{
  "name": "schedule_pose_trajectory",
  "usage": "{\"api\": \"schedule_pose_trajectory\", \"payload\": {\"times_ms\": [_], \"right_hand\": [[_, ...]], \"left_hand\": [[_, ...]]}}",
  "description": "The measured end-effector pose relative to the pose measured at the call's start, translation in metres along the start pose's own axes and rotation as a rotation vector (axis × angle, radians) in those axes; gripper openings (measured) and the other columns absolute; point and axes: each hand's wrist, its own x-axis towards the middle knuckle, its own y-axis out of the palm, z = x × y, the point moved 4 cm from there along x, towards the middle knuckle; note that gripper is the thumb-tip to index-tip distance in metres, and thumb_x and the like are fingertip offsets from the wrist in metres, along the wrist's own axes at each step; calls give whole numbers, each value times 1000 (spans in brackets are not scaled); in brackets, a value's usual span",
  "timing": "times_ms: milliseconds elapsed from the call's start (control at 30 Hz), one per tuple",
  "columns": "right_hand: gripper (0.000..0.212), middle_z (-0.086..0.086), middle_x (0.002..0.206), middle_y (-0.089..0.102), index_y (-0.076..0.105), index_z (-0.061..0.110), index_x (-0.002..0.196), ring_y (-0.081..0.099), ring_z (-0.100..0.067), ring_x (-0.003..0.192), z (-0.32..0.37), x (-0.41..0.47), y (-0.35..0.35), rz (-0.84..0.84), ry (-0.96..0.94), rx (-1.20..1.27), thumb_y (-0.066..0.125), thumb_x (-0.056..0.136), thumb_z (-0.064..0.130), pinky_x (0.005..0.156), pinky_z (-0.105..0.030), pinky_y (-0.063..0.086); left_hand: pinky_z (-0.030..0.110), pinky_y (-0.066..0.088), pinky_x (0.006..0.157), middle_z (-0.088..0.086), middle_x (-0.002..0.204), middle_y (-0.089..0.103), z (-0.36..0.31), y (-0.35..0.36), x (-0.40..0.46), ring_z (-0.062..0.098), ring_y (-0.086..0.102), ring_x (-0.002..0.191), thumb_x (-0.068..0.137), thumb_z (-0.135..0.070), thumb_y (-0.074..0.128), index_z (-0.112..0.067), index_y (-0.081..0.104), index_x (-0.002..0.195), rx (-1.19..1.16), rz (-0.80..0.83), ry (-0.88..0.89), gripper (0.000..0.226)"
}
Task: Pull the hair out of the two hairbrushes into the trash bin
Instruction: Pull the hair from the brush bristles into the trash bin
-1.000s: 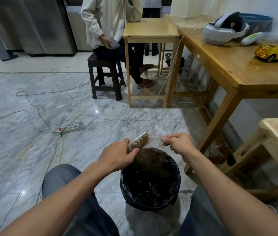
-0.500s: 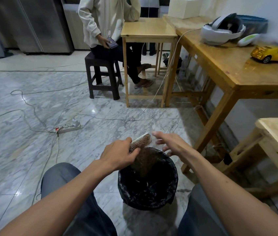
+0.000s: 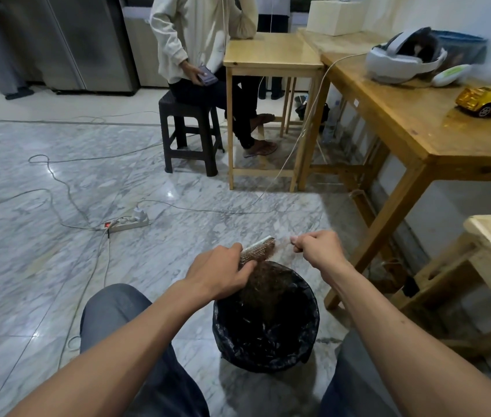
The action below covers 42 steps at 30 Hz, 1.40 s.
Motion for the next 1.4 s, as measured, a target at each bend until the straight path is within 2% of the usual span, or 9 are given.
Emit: {"api": "schedule_pose_trajectory", "payload": {"times_ms": [133,267,367,500,633,833,1067,1167,1400], "right_hand": [[30,-3,78,78,78,9,66,56,-15,60,-3,3,-29,-148,51,-33,76,88,30,61,-30,44],[34,-5,77,77,77,4,69,60,-20,62,-8,-1,-38,-166,45,-102,72,92,29,64,-33,44],[24,-1,72,64,67,7,73,59,-21,65,-4,-8,-27,-22,-11,-280,63,91,22,65,-35,47],[33,-1,104,67,70,20,121,60,-12,81,15,-27,-8,197,-142,-83,64,95,38,66,-26,46],[21,12,72,74,81,21,96,58,2,56,20,-37,14,415,-250,-103,79,87,40,54,-14,42],[28,4,78,77,76,16,67,69,-15,82,11,-25,2,103,-193,-344,77,89,33,72,-29,49],[23,-12,100,78,77,-2,77,71,-32,99,2,-19,-29,-147,-21,-340,66,80,18,81,-44,60],[24,-16,93,78,74,-2,80,72,-30,84,-3,-15,-22,-18,-20,-353,58,83,16,67,-39,58],[59,1,130,63,55,27,144,66,-12,75,0,-32,21,511,-166,-171,75,88,24,58,-26,51]], "left_hand": [[35,41,57,0,72,53,20,2,-2,26,52,67,98,-56,40,-17,44,91,-23,3,-93,40],[35,37,54,-2,68,49,26,3,-3,23,49,62,98,-55,40,-16,45,93,-7,-16,-114,40],[35,37,55,-2,68,49,19,2,0,26,50,64,97,-55,41,-16,44,93,-9,-27,-98,39],[35,37,56,-1,69,50,9,-1,3,26,48,65,97,-54,43,-16,43,92,-1,-36,-66,38],[36,41,58,3,77,57,3,-1,4,28,51,68,95,-54,44,-18,43,91,-18,-44,-66,37],[38,49,63,3,75,59,14,2,2,29,58,71,96,-58,42,-15,50,94,-81,-21,-131,44],[36,42,58,4,81,62,21,2,2,29,57,72,96,-56,41,-15,50,97,-36,-35,-140,42],[35,39,56,1,74,56,18,1,3,27,55,68,96,-54,43,-16,48,94,-33,-33,-143,39],[36,43,58,4,77,57,4,-3,7,28,55,70,94,-57,45,-15,51,93,-71,-24,-121,42]]}}
